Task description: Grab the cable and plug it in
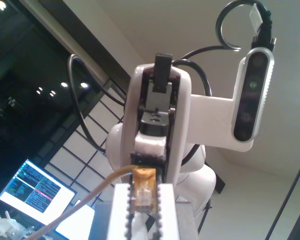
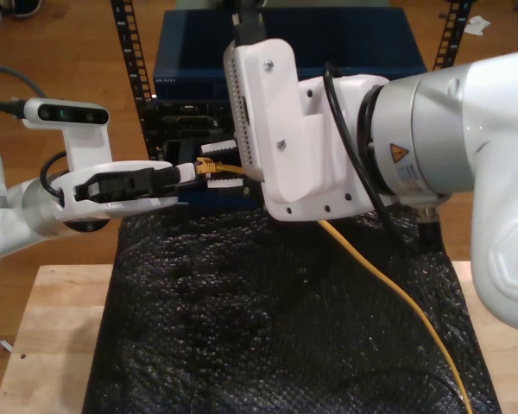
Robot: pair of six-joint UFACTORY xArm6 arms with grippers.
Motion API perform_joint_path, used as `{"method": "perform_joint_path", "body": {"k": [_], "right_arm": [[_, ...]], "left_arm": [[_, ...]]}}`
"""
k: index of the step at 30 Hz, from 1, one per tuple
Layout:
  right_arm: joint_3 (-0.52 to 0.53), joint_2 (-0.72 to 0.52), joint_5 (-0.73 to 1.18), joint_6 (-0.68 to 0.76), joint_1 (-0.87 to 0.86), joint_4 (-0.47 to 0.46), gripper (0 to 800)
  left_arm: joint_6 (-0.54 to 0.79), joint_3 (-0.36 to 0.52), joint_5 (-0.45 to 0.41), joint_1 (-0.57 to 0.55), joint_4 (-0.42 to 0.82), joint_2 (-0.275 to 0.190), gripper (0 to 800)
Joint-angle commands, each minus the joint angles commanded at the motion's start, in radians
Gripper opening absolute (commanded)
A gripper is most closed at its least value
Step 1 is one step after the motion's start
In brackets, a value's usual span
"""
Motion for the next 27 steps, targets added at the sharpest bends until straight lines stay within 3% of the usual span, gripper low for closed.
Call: {"method": "perform_joint_path", "body": {"k": [27], "right_arm": [[0.000, 0.000, 0.000, 0.000, 0.002, 0.000, 199]], "left_arm": [[0.002, 0.003, 0.008, -0.002, 0.002, 0.000, 36]]}}
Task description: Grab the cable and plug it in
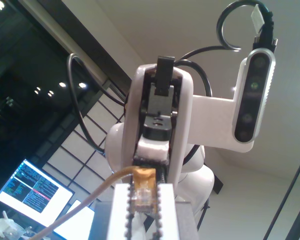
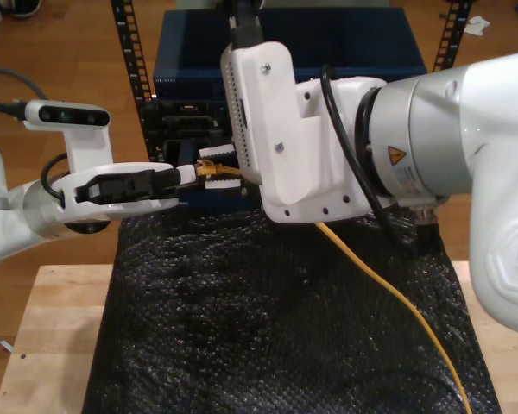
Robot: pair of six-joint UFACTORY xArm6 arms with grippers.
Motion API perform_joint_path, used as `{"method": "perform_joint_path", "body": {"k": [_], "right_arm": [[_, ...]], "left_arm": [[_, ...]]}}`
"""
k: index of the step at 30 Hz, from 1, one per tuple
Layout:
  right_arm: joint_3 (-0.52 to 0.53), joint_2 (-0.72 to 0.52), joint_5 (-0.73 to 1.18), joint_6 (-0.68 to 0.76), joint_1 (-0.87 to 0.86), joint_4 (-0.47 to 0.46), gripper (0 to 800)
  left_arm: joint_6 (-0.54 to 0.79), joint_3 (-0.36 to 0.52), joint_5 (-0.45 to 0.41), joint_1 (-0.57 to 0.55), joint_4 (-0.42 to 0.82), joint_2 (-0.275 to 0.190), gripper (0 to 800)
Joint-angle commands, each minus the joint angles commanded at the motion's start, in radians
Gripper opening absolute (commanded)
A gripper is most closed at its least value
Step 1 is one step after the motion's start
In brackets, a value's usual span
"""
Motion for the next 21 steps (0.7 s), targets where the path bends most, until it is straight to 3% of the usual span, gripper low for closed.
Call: {"method": "perform_joint_path", "body": {"k": [21], "right_arm": [[0.000, 0.002, -0.002, 0.000, 0.002, 0.000, 148]], "left_arm": [[0.000, -0.002, 0.005, -0.005, -0.002, -0.002, 36]]}}
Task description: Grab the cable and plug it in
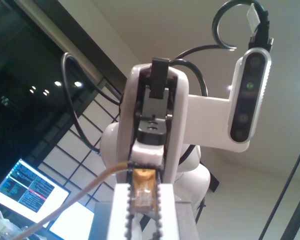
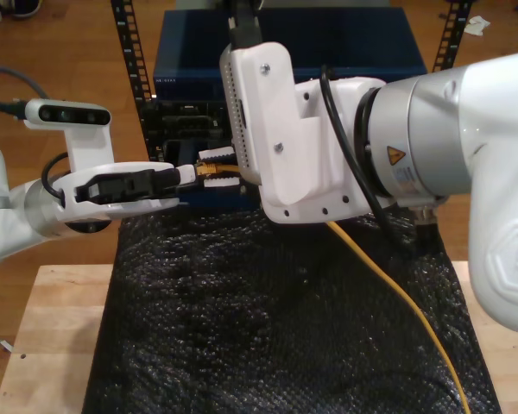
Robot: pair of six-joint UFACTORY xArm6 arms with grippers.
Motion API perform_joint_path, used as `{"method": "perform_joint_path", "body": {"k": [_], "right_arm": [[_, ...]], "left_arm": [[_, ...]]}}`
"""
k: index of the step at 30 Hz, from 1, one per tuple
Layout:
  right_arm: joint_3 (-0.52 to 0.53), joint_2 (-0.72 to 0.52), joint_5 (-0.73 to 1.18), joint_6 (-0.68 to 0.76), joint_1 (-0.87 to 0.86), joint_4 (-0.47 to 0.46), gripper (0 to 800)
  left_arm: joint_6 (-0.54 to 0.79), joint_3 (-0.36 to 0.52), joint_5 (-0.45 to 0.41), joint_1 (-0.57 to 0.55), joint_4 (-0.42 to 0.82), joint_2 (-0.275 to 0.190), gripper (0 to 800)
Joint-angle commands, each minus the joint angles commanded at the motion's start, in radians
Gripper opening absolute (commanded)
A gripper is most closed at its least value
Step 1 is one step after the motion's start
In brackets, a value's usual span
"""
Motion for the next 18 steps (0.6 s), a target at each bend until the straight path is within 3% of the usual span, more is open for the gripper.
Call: {"method": "perform_joint_path", "body": {"k": [18], "right_arm": [[0.008, 0.000, -0.014, 0.002, 0.000, 0.002, 36]], "left_arm": [[0.000, -0.003, 0.005, 0.000, 0.002, 0.000, 36]]}}
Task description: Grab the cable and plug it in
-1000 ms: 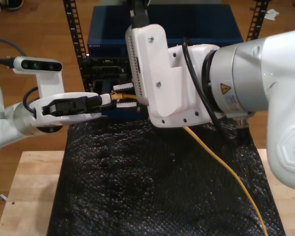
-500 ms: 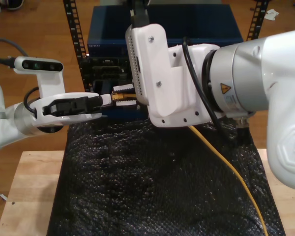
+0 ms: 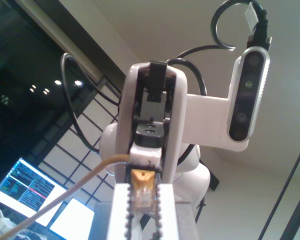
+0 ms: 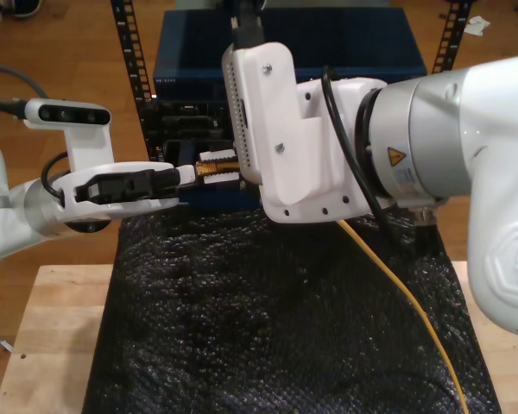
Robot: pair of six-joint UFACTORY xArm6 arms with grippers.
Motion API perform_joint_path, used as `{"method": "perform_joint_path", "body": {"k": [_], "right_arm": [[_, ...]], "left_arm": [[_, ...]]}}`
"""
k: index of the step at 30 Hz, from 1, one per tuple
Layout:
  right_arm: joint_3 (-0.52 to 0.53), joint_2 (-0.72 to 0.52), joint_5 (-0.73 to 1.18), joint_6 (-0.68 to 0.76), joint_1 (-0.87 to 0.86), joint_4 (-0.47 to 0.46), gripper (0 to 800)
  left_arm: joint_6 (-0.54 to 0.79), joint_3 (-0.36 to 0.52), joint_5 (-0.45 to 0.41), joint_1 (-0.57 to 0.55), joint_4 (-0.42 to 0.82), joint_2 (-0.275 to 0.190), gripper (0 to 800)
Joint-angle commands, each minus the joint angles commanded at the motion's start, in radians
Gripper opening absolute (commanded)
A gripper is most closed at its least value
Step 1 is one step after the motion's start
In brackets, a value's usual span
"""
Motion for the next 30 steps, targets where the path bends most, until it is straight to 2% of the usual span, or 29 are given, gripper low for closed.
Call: {"method": "perform_joint_path", "body": {"k": [3, 4, 7, 14, 17, 21, 26, 27, 30], "right_arm": [[0.006, 0.000, 0.000, 0.000, 0.000, 0.000, 14], [0.008, 0.000, 0.000, 0.000, 0.000, 0.000, 11], [0.008, 0.000, 0.000, 0.000, 0.000, 0.000, 4], [0.008, 0.000, 0.000, 0.000, 0.000, 0.000, 1], [0.008, 0.000, 0.000, 0.000, 0.000, 0.000, 1], [0.006, 0.000, 0.000, 0.000, 0.000, 0.002, 1], [0.003, 0.000, 0.000, 0.003, 0.000, 0.003, 1], [0.002, 0.002, 0.000, 0.011, 0.000, 0.003, 1], [-0.006, 0.005, 0.000, 0.044, -0.002, 0.002, 0]], "left_arm": [[0.000, 0.000, 0.000, 0.000, 0.000, 0.000, 39], [0.000, 0.000, 0.000, 0.000, 0.000, 0.000, 75], [-0.008, 0.000, 0.000, 0.000, 0.002, 0.002, 309], [-0.014, 0.000, -0.002, 0.000, 0.000, 0.002, 382], [-0.014, 0.000, -0.009, 0.000, 0.000, 0.002, 505], [-0.014, 0.000, -0.014, 0.000, 0.000, 0.000, 582], [-0.009, 0.002, -0.023, 0.000, -0.002, -0.002, 743], [-0.006, 0.002, -0.026, 0.000, -0.002, -0.002, 766], [-0.006, 0.002, -0.034, 0.002, -0.002, -0.005, 769]]}}
